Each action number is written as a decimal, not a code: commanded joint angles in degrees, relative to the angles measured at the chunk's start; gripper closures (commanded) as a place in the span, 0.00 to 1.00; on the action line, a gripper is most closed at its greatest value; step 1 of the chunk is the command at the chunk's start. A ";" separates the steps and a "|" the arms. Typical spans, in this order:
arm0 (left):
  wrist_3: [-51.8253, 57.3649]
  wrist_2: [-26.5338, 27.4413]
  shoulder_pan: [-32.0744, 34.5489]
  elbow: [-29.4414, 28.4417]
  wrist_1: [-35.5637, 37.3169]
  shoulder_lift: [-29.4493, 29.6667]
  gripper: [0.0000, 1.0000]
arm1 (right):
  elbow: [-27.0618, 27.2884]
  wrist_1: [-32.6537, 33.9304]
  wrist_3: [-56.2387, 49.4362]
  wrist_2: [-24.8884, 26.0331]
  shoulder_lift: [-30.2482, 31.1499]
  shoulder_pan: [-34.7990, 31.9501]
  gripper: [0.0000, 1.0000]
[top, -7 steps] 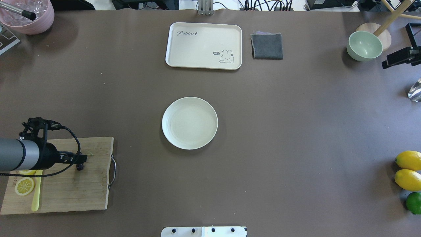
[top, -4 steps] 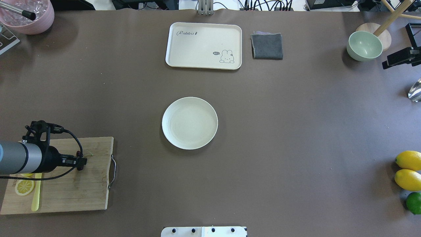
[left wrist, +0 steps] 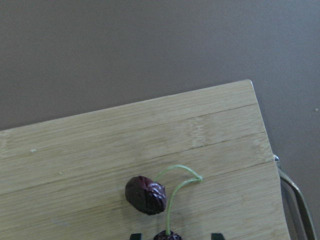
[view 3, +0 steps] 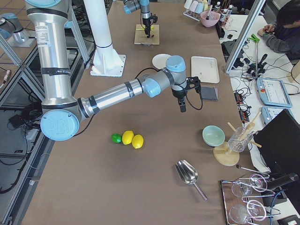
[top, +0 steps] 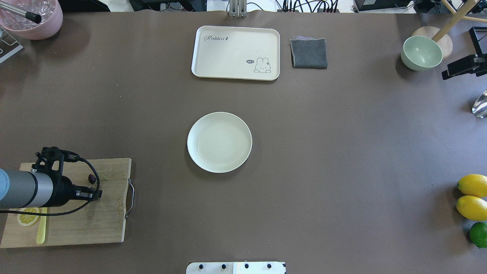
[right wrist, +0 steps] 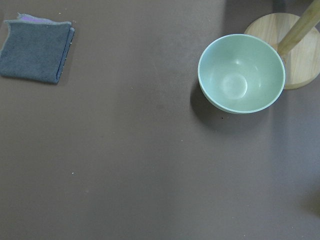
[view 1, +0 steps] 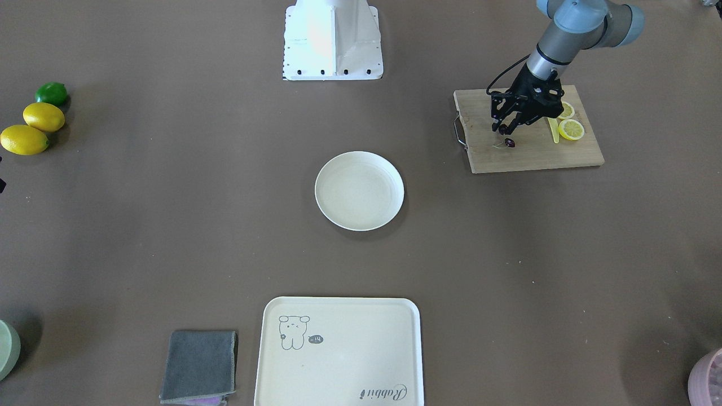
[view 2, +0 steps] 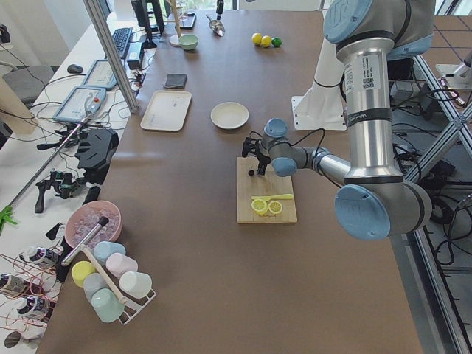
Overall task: Place red cherry on plate
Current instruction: 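Lower the left gripper onto the dark red cherries and grasp their stems, then carry the cherries with the left gripper over the white plate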
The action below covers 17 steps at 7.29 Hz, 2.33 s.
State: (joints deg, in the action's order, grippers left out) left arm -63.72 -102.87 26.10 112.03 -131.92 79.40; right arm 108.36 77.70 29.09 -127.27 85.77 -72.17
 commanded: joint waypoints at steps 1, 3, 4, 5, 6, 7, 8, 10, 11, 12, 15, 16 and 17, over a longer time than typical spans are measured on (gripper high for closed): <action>0.00 0.04 0.26 0.21 0.00 -0.12 1.00 | 0.10 0.00 0.00 0.00 0.09 -0.08 0.00; 0.00 -0.57 1.31 4.14 0.00 -1.96 1.00 | 0.10 0.00 0.00 -0.08 0.18 -0.08 0.00; -0.09 -0.84 2.28 4.86 0.00 -0.75 1.00 | 0.10 -0.18 0.00 -0.09 0.70 -0.08 0.00; -0.18 -0.75 2.46 4.26 0.17 3.44 1.00 | 0.10 -0.44 0.00 0.00 1.23 -0.17 0.00; -0.52 -0.75 2.72 2.86 0.52 7.48 1.00 | 0.19 -0.53 0.00 0.00 1.58 -0.34 0.00; -0.61 -0.67 3.94 0.58 0.70 11.96 1.00 | 0.19 -0.62 0.09 0.35 2.11 -0.34 0.00; -5.92 -0.58 3.87 -2.57 2.70 18.44 1.00 | 0.10 -0.62 0.79 0.44 2.64 -0.43 0.00; -9.92 -0.14 3.87 -9.96 12.35 35.14 1.00 | 0.10 -0.70 0.79 0.44 3.35 -0.96 0.00; -11.32 -0.14 3.69 -10.42 12.56 36.16 0.91 | 0.10 -0.70 0.79 0.44 3.35 -0.96 0.00; -11.77 -0.14 3.69 -10.34 12.57 36.70 0.47 | 0.01 -0.70 0.79 0.53 3.35 -0.96 0.00; -12.74 2.41 3.78 -10.25 12.65 37.58 0.03 | -0.07 -0.79 0.00 1.23 4.05 -1.48 0.00; -12.66 2.24 4.74 -10.08 12.74 37.49 0.03 | -0.33 -0.27 0.00 0.71 6.14 -1.49 0.00; -11.96 -0.20 7.97 -9.38 15.61 37.06 0.03 | -1.29 -0.18 0.00 0.36 7.72 -2.27 0.00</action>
State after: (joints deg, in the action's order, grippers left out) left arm -76.21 -101.26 31.36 102.06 -118.47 116.77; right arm 107.91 77.27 29.13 -126.51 91.60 -73.81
